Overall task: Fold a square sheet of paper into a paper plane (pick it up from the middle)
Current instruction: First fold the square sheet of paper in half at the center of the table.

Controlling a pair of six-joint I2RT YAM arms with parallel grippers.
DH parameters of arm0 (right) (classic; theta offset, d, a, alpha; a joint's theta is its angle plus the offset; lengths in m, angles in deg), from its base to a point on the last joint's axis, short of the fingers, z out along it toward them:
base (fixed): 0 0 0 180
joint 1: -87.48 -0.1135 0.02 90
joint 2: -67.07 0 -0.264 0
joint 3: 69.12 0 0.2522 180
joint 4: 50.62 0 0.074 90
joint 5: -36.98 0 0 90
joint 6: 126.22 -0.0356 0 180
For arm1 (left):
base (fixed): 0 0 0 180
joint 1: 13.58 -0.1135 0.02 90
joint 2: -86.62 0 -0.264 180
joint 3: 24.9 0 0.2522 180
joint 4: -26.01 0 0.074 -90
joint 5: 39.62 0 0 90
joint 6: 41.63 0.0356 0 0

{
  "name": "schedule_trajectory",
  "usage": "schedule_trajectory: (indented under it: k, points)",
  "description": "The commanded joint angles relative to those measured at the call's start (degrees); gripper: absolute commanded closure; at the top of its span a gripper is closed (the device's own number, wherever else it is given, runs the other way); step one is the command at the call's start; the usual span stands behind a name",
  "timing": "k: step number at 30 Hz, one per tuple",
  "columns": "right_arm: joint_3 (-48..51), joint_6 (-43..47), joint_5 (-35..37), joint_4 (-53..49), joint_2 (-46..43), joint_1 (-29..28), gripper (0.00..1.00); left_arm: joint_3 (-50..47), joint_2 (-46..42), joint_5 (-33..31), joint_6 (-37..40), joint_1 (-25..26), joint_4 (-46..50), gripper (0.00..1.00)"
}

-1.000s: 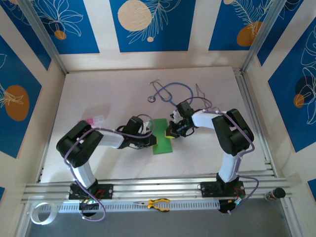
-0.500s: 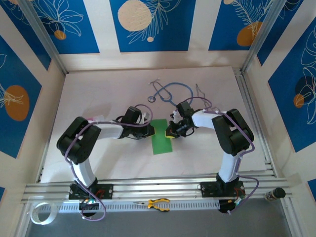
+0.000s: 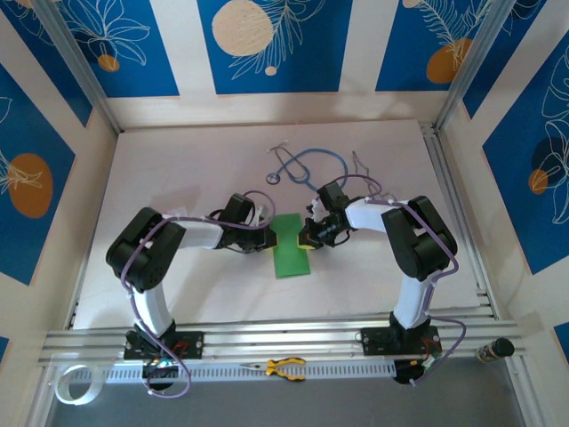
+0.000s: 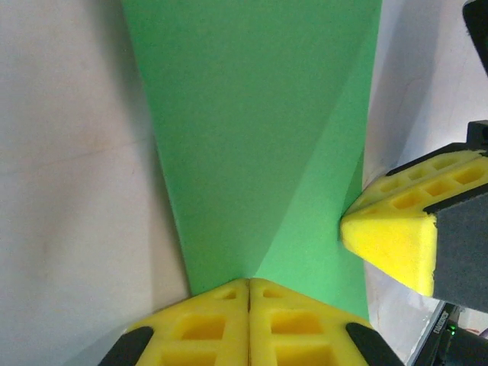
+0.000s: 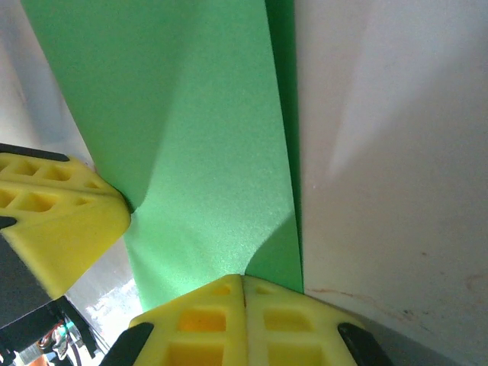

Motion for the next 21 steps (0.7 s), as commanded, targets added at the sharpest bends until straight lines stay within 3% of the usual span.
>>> schedule_trajectory:
  k: [1,8,12,21]
  points:
    - [3.41,-0.04,11.63,-7.11,3.98,0.33,1.00,3.47,-2.11,0.39,2.09,-1.15,5.55,0.90]
    - [3.41,-0.08,11.68,-7.11,4.12,0.33,1.00,8.35,1.38,3.35,2.11,-2.45,4.69,0.90]
    - [3.58,-0.08,11.55,-7.02,4.01,0.33,1.00,10.31,3.33,1.99,3.57,-3.17,6.22,0.90]
    - [3.75,0.43,11.38,-6.84,4.35,0.33,1.00,8.50,7.34,1.68,5.21,-3.84,6.82,0.90]
